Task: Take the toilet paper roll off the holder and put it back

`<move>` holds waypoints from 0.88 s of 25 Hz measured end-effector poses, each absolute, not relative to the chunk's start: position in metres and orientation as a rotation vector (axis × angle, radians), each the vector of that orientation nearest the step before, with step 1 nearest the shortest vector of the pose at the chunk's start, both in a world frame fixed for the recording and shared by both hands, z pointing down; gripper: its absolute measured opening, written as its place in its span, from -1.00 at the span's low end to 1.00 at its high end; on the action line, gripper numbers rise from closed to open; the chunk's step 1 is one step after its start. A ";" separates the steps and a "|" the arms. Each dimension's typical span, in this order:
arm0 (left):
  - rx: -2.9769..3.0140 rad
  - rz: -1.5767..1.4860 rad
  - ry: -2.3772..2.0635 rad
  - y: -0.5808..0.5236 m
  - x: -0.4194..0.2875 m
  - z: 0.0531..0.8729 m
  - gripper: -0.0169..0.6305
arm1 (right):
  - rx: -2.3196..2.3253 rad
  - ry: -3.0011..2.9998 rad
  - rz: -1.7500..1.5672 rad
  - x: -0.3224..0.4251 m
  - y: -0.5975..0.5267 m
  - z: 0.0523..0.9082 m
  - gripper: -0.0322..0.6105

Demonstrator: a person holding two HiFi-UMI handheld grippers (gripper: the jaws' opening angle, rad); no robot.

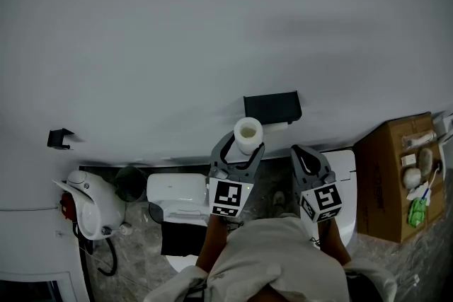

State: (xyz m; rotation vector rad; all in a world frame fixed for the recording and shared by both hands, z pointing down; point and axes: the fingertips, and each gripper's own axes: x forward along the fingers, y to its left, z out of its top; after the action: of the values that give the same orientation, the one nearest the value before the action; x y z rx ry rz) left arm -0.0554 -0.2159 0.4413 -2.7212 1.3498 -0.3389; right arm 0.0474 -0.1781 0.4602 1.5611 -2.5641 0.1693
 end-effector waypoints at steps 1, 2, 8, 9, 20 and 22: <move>-2.723 -0.339 1.348 -0.214 -0.057 0.442 -0.03 | 1.564 -2.561 0.170 0.047 -0.176 0.461 -0.91; -2.726 -0.339 1.346 -0.212 -0.058 0.443 -0.03 | 1.567 -2.558 0.171 0.046 -0.174 0.461 -0.91; -2.746 -0.338 1.335 -0.200 -0.064 0.447 -0.03 | 1.586 -2.540 0.174 0.043 -0.164 0.462 -0.91; -2.749 -0.337 1.334 -0.198 -0.065 0.448 -0.03 | 1.588 -2.538 0.175 0.042 -0.163 0.463 -0.91; -2.773 -0.304 1.312 -0.188 -0.065 0.451 -0.03 | 1.598 -2.531 0.167 0.043 -0.162 0.461 -0.91; -2.775 -0.304 1.315 -0.188 -0.066 0.451 -0.03 | 1.599 -2.531 0.168 0.044 -0.162 0.462 -0.91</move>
State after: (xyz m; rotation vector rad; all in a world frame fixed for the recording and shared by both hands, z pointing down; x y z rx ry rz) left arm -0.0661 -0.1884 0.4515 -2.7747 1.3148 -0.3037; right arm 0.0436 -0.1620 0.4615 1.5991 -2.5307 0.1682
